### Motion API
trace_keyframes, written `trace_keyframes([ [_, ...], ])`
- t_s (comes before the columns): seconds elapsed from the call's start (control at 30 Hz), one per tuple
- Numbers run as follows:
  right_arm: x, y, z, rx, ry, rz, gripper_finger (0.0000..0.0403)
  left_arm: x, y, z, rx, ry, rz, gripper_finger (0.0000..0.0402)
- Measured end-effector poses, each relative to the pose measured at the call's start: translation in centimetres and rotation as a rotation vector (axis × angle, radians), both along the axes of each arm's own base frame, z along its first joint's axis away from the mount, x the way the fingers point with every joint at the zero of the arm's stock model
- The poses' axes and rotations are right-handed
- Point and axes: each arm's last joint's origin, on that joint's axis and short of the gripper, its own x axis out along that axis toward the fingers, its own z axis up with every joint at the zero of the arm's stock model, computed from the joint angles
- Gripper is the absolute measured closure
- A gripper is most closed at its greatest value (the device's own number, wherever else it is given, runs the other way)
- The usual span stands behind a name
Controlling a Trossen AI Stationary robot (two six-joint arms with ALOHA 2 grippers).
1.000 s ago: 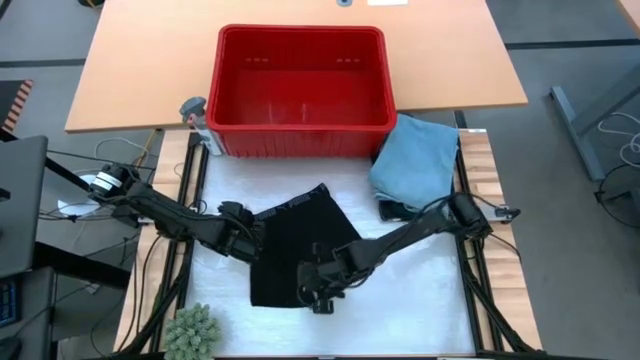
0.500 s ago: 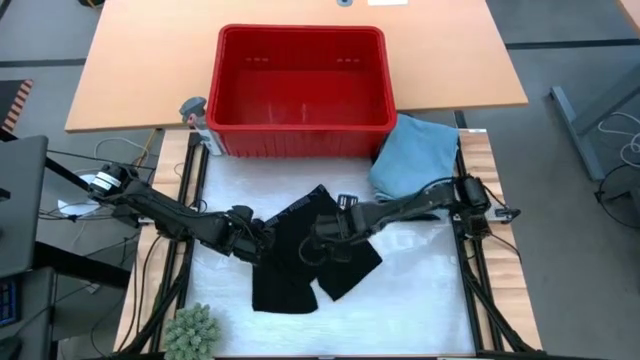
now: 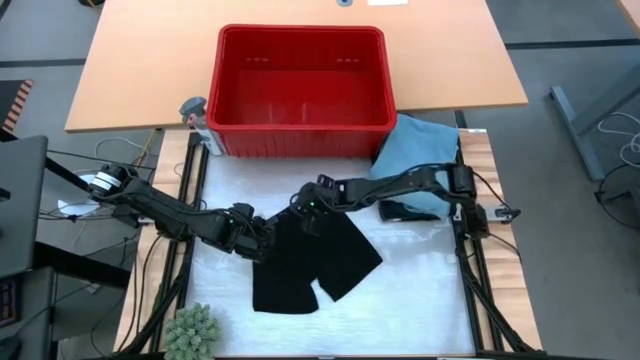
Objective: Fold Laundry from Bin
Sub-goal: Fold the black boxer short
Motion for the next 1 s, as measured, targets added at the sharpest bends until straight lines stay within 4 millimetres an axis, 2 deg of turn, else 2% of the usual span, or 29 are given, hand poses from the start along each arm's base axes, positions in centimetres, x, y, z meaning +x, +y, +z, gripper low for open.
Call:
trace_keyframes([
  [0.23,1.7,0.1,-4.0,0.016,0.015,0.025,0.0388,-0.4,0.1,0.5,-0.017,-0.003,0.000,0.0400],
  [0.3,1.9,0.2,-5.7,0.047,0.053,0.033,0.0388,-0.7,0.3,0.9,-0.014,-0.010,0.006,0.0400],
  [0.5,4.3,0.4,-6.8,0.078,0.023,0.058,0.0388,-2.3,0.8,2.7,-0.023,-0.059,0.021,0.0400],
  [0.77,9.1,1.1,-6.3,0.123,-0.033,0.128,0.0388,-4.1,2.0,5.3,-0.022,-0.203,0.061,0.0400],
  [0.9,10.2,1.0,-4.4,0.108,0.000,0.161,0.0388,-4.6,2.3,5.7,-0.019,-0.209,0.068,0.0400],
  [1.0,10.0,0.7,-1.8,0.070,0.037,0.169,0.0381,-4.8,2.4,5.5,-0.008,-0.179,0.082,0.0400],
])
